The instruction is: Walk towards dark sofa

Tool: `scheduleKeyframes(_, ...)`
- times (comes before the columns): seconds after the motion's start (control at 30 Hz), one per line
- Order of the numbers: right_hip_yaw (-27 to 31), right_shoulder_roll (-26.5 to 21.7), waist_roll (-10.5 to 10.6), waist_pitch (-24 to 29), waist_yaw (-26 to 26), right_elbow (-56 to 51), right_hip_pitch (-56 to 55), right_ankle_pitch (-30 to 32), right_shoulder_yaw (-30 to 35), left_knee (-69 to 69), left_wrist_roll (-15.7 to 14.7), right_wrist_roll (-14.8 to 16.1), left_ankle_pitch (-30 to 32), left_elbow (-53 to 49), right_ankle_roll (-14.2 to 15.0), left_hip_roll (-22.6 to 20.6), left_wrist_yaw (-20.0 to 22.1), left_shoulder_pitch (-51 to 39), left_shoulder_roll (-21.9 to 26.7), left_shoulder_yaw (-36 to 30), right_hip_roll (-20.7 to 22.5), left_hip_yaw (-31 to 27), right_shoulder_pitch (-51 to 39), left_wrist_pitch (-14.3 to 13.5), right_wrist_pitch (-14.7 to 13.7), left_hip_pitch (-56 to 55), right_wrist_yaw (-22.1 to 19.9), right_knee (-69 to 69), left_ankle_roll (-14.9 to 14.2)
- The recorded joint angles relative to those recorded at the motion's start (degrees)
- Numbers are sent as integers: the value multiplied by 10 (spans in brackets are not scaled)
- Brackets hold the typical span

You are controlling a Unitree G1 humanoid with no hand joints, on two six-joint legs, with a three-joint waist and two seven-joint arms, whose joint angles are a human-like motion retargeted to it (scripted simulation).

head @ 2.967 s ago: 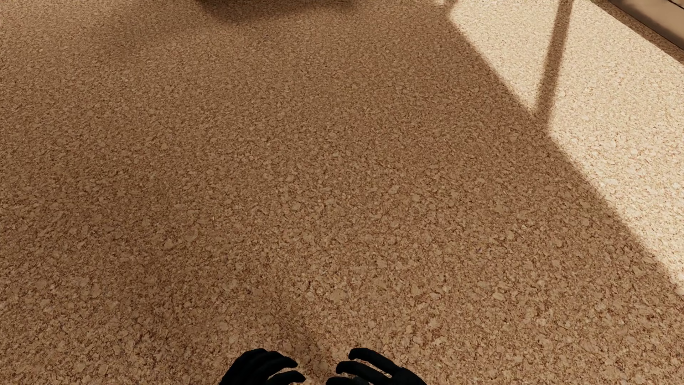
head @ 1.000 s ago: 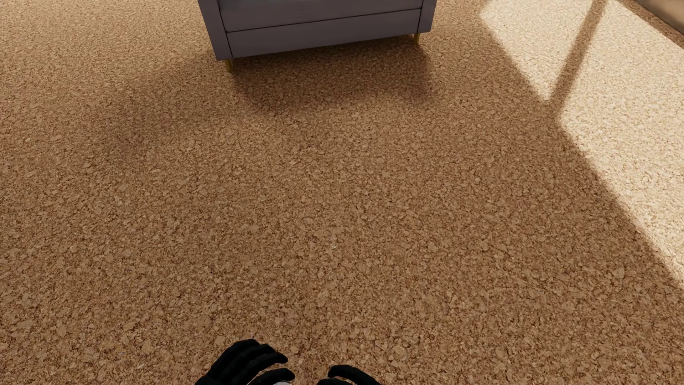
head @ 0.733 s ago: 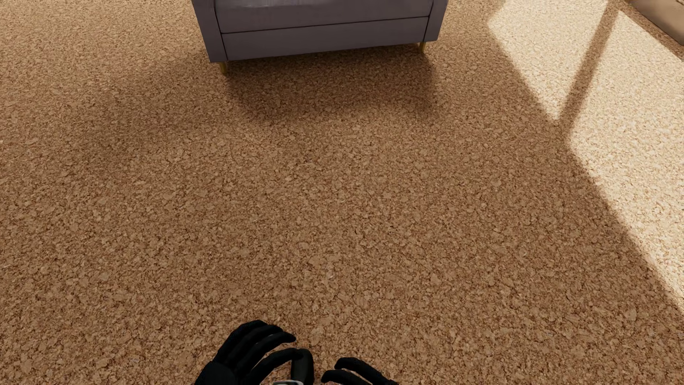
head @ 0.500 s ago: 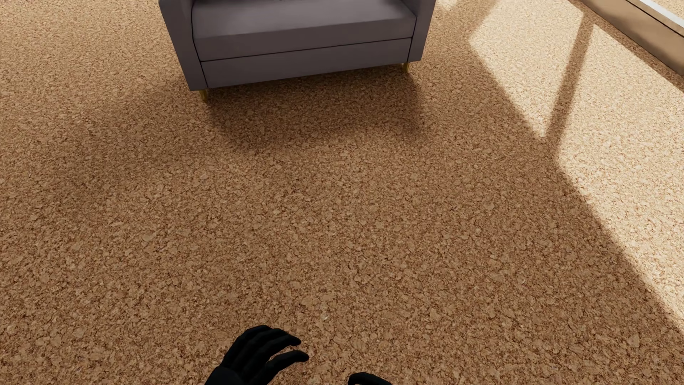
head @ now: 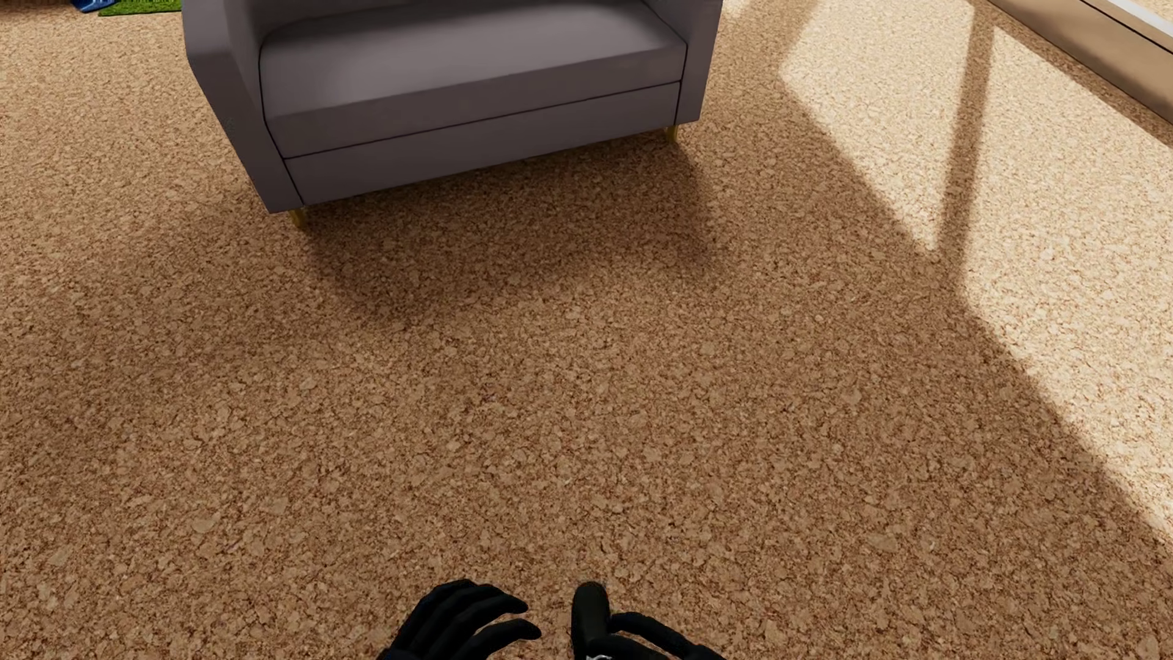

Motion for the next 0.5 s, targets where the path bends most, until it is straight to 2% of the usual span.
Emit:
scheduleKeyframes(0.03, 12, 6, 4, -1, -1, 1, 3, 2, -12, -6, -3, -5, -2, 1, 15, -1, 0, -1, 3, -1, 12, -6, 4, 0, -4, 17, 6, -13, -1)
scheduleKeyframes(0.1, 41, 14, 14, -3, -3, -2, 13, 66, -38, -7, -13, -22, 3, 7, -48, 2, -1, 1, 3, 4, 35, -22, 11, 0, -14, 53, 12, 16, -4)
scheduleKeyframes(0.13, 29, 21, 20, -6, -4, -3, 26, 86, -48, 0, -18, -36, 16, 13, -53, 9, 0, 5, -3, 13, 35, -29, 9, 0, -21, 65, -1, 23, -11)
scheduleKeyframes(0.2, 10, 43, 39, -10, -9, -21, 54, 61, -68, 38, -20, -54, 71, 30, -67, 32, 0, 21, -16, 37, 45, -44, 1, -2, -33, 72, -10, 36, -35)
scheduleKeyframes(0.23, -2, 46, 49, -12, -11, -21, 68, 43, -71, 73, -15, -57, 118, 36, -75, 45, 0, 27, -13, 41, 50, -55, 2, -4, -36, 65, -10, 41, -57)
scheduleKeyframes(0.33, -44, 51, 71, -8, -17, 3, 95, -19, -61, 294, 14, -57, 259, 39, -87, 80, -1, 7, 40, 14, 60, -97, 8, -9, -37, -28, -8, 84, -171)
scheduleKeyframes(0.4, -78, 64, 86, -1, -23, -3, 114, -56, -51, 452, 17, -41, 370, 36, -90, 142, 0, -11, 59, -3, 67, -59, 8, -9, -42, -119, -10, 103, -173)
scheduleKeyframes(0.43, -89, 69, 94, 2, -22, -11, 128, -71, -47, 504, 11, -34, 348, 33, -91, 159, 0, -14, 58, -5, 74, -74, 4, -8, -44, -161, -10, 106, -174)
scheduleKeyframes(0.47, -96, 71, 100, 4, -19, -16, 141, -86, -39, 531, 10, -29, 276, 27, -91, 177, 0, -13, 57, -1, 81, -91, -3, -6, -45, -198, -10, 111, -178)
scheduleKeyframes(0.5, -100, 69, 106, 5, -14, -20, 152, -103, -31, 537, 7, -35, 206, 24, -91, 200, 0, -21, 64, 1, 87, -92, 3, -4, -42, -231, -10, 121, -154)
